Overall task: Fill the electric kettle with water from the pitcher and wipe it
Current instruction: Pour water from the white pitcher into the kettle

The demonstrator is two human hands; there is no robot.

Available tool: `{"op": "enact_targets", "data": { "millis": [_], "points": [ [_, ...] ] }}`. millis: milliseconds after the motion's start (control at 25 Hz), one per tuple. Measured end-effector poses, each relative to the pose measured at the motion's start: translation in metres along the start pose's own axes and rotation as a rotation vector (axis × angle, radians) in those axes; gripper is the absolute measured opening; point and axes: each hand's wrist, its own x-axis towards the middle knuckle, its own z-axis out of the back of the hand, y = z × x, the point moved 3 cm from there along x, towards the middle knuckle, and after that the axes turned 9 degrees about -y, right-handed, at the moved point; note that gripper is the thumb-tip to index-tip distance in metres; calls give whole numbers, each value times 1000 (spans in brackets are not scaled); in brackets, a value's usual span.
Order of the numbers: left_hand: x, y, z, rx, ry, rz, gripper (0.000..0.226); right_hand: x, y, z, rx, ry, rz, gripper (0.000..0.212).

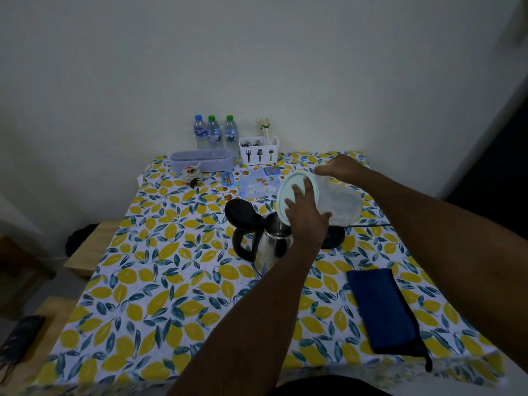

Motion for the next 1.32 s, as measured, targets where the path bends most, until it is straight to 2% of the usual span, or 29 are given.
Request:
{"op": "enact_targets", "data": {
  "millis": [1320],
  "points": [
    [-16, 3, 10, -91, 6, -12, 104, -14, 2, 1, -35, -16, 1, 42]
  ]
}}
